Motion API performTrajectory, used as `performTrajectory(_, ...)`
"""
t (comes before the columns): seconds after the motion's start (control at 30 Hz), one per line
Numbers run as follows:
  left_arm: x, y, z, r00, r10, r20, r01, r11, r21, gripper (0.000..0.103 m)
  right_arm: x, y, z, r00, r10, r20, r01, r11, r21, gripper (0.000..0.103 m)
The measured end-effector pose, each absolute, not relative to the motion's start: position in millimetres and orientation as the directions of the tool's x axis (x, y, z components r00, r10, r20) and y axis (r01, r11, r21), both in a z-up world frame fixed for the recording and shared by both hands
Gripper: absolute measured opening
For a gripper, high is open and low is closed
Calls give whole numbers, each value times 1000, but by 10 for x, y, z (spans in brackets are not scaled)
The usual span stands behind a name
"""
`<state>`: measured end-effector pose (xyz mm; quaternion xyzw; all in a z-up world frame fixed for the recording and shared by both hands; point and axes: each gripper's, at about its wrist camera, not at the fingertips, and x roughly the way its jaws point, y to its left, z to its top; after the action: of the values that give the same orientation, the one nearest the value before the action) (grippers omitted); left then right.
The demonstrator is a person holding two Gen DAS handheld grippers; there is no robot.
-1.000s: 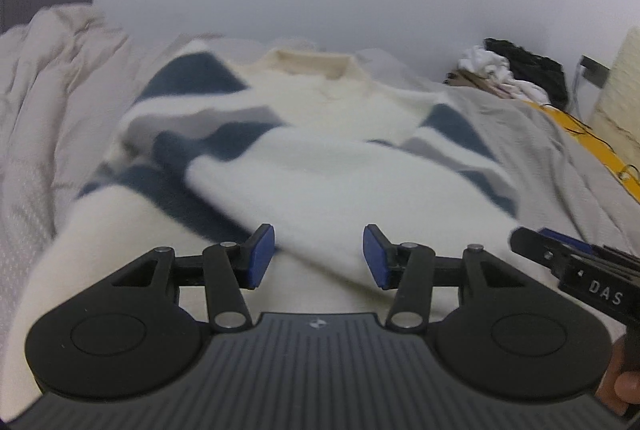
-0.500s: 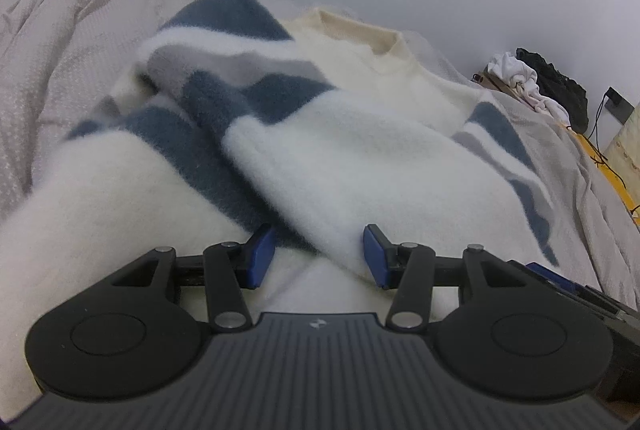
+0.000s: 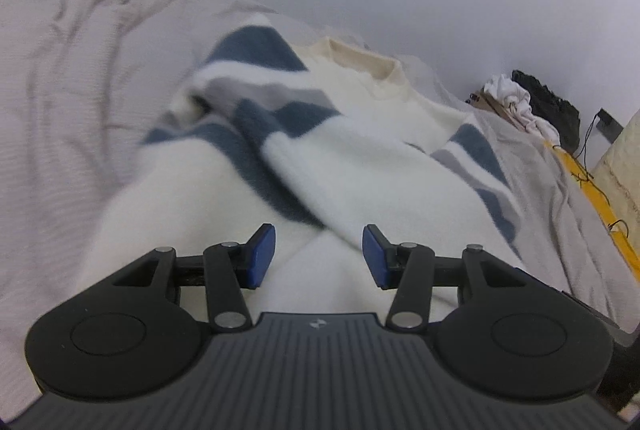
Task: Fold large clothes
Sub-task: 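Move both open grippers to the sweater hem, then grasp the sweater hem with both grippers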
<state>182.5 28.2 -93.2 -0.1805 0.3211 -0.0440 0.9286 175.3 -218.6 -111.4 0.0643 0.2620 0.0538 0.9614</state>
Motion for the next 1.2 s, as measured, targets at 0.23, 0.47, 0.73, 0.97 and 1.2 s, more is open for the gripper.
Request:
performTrajectory(0.23,1289,589,-713,802,-184,-568,-99,897,-431,55,1437,-2329,-835,876,125,-466,-30,978,206,41)
performTrajectory(0.47,720,848,-627,798,-145,-585,-174,874,-454,55,1098,-2484,-631,866,100,-490,32,967,255,42)
performTrajectory(0.73,274,1387,-796,771,-152,-619,-317,751,-579,55,774,-2793,-777,753,109,-648,232,878,418,68)
performTrajectory(0.97,330,1512,-1008,751,-198,-630,-362,675,-643,57,797,-2958,-1206,650,259,-714,345,736,582,70)
performTrajectory(1.2,431,1461,-1166,721,-252,-645,-358,662,-659,63,856,-2871,-1338,649,456,-609,287,595,751,70)
